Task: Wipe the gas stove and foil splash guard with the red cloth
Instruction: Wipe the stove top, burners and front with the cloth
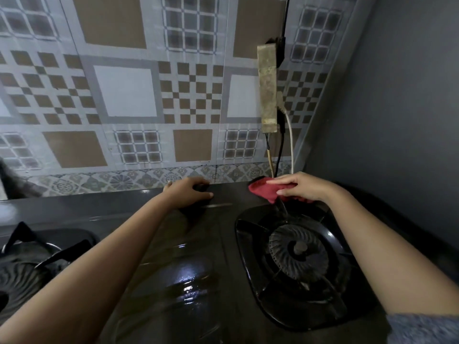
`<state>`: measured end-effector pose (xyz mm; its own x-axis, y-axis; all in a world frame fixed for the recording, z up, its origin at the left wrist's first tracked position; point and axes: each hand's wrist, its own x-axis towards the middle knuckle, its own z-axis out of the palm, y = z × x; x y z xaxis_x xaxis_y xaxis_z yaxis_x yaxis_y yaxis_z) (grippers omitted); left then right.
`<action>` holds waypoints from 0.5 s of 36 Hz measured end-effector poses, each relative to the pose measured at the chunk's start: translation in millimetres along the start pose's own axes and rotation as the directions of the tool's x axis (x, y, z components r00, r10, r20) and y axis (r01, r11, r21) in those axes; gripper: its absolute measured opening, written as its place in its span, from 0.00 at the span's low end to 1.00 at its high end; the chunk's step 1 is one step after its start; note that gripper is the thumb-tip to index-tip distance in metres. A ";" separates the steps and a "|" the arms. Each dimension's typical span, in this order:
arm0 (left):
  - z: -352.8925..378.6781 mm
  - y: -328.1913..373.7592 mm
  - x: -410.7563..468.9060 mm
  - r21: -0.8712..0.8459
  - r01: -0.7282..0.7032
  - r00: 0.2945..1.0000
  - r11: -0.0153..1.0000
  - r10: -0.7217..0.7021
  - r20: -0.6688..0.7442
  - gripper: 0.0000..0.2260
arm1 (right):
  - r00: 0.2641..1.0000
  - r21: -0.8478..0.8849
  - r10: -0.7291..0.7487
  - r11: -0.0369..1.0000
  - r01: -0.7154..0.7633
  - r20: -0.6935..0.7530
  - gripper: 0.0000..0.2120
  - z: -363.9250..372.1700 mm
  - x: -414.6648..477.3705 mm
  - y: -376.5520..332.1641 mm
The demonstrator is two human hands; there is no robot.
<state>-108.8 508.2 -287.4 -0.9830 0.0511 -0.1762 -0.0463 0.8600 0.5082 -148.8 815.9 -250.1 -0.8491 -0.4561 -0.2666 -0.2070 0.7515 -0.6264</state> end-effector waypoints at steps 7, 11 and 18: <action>-8.7 -15.6 -13.9 0.016 0.013 1.000 1.000 -0.013 -0.026 0.25 | 0.999 -0.031 -0.004 0.999 0.005 0.033 0.20 -0.7 7.1 -10.3; -10.6 -16.8 -17.5 0.030 0.006 1.000 1.000 -0.005 -0.023 0.25 | 0.999 -0.041 -0.009 0.999 0.010 0.032 0.20 0.7 12.4 -13.9; -12.8 -17.8 -22.4 0.048 0.010 0.999 0.999 -0.009 -0.036 0.25 | 1.000 -0.032 -0.017 0.999 0.017 0.011 0.19 13.4 19.9 -28.8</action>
<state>-88.2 485.2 -281.6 -0.9883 0.0254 -0.1503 -0.0481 0.8837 0.4656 -153.2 778.8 -247.1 -0.8402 -0.4737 -0.2640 -0.2367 0.7583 -0.6074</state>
